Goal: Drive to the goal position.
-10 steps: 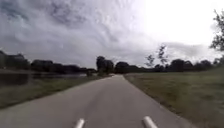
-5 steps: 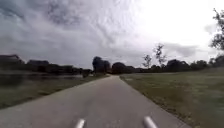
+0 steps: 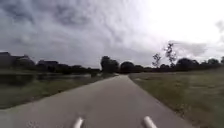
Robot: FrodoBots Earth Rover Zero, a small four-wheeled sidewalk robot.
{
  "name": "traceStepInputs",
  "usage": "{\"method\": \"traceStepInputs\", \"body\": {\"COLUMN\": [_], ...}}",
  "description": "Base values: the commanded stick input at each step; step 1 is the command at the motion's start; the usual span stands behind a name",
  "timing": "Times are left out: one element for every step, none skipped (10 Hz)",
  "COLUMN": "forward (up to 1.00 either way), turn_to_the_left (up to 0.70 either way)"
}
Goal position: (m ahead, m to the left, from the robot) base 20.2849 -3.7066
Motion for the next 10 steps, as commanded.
{"method": "traceStepInputs", "body": {"forward": [0.69,0.69,0.69,0.69,0.69,0.69,0.69,0.69,0.69,0.69], "turn_to_the_left": [0.16,0.03,0.03,0.03,0.03,0.03,0.03,0.03,0.03,0.03]}}
